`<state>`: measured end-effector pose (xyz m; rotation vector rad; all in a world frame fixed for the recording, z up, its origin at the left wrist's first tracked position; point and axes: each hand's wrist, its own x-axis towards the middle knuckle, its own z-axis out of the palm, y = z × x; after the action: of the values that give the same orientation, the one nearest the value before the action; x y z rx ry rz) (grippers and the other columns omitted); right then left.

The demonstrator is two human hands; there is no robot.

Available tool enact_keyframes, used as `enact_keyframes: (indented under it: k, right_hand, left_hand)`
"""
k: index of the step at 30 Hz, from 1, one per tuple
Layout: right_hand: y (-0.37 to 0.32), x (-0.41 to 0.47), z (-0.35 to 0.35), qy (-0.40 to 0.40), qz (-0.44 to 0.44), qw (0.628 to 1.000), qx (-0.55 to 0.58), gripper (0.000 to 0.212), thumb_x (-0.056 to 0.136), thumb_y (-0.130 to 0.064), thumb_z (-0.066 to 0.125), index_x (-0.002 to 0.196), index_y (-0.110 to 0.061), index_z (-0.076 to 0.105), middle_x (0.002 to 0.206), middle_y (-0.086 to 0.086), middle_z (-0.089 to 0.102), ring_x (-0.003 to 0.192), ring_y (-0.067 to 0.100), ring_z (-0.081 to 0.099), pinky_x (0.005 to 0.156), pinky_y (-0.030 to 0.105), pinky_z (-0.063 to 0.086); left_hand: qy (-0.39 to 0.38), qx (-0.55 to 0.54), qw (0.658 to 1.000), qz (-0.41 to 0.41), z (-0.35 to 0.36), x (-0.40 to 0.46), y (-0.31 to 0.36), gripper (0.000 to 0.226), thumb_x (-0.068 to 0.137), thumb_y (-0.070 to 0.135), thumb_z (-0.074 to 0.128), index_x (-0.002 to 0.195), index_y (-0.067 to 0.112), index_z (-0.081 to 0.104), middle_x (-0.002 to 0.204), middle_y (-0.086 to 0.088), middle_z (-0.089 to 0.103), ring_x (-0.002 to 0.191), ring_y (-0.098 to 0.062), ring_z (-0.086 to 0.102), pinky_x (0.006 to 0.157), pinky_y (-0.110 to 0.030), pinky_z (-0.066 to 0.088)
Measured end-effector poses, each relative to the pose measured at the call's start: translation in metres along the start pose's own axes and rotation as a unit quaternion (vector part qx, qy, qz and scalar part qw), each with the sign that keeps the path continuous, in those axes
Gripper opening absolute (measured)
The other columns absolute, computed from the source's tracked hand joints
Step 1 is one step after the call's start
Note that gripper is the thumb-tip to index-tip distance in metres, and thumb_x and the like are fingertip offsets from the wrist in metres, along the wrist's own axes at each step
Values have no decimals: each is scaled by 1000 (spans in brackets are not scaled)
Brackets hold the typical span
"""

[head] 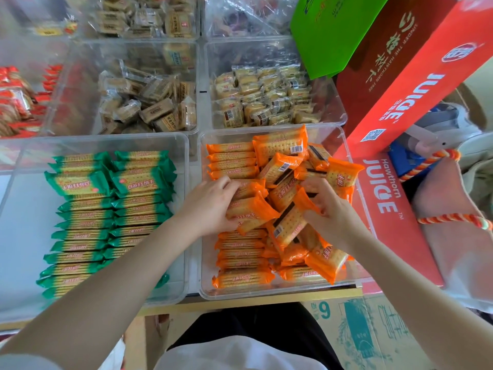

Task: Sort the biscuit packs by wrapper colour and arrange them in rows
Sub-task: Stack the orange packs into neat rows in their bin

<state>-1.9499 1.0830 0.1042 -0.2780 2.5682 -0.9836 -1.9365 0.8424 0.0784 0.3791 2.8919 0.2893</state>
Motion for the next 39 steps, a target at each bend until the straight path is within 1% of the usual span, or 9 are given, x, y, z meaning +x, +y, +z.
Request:
enact_keyframes:
  k: [3,6,11,17,23,28,32,36,39]
  right_hand:
    - [-1,-1,-1,7,-65,996,-53,39,88,-12,51,124,-28,51,96,11,63,87,24,55,69,29,41]
    - [-2,0,1,-18,-91,994,-65,23,88,-18,57,110,-22,63,80,-5,63,69,0,56,60,10,36]
    - [-3,4,-2,-151,-40,983,-100,37,78,-34,73,110,-29,56,84,-15,66,83,6,62,75,24,50]
    - [0,4,28,-54,-114,978,-166,31,78,-41,71,100,-20,62,83,-9,48,78,15,50,69,34,49]
    - [-3,7,38,-36,-104,991,-77,24,83,-34,68,90,-20,50,71,-9,50,62,5,48,57,21,41]
    - [-18,10,63,-17,-92,958,-271,36,87,-54,52,90,-19,44,84,-3,64,77,20,62,63,26,40]
    - [-24,16,66,-63,-52,982,-173,38,83,-48,63,95,-14,53,87,1,66,78,21,63,67,31,53]
    - [-14,26,33,-135,-40,981,-136,33,88,-19,61,120,-16,58,118,0,61,110,16,57,87,20,45]
    - [-6,35,34,-134,13,973,-189,36,94,-17,49,129,-17,51,129,4,56,115,23,54,91,30,48]
  left_hand:
    - [16,31,999,2,7,-1,5,70,79,49,57,137,20,34,124,0,43,112,-19,48,95,-31,31]
    - [8,29,1000,2,14,1,10,66,80,51,59,134,21,36,124,1,44,112,-19,49,92,-32,35]
    - [-27,-15,999,13,21,12,17,52,83,45,61,127,22,44,123,1,51,112,-22,51,88,-37,45]
    - [-52,-60,997,21,12,15,5,53,81,44,65,126,23,50,122,1,57,102,-26,59,83,-40,50]
    - [-23,26,998,58,8,4,-3,52,92,44,48,139,23,41,130,1,49,111,-23,52,87,-33,43]
    - [-24,-40,997,65,0,-4,-7,52,95,48,34,141,23,39,137,5,42,120,-15,42,93,-32,42]
    - [-62,88,990,95,3,-11,-3,83,85,60,48,148,14,19,146,-1,32,129,-20,36,98,-32,37]
    - [-41,92,992,80,8,-10,-3,76,91,42,53,149,15,12,146,-3,30,129,-23,35,102,-34,37]
    - [-44,85,993,75,8,-10,-2,74,91,43,52,149,20,12,147,-1,29,129,-21,34,102,-33,36]
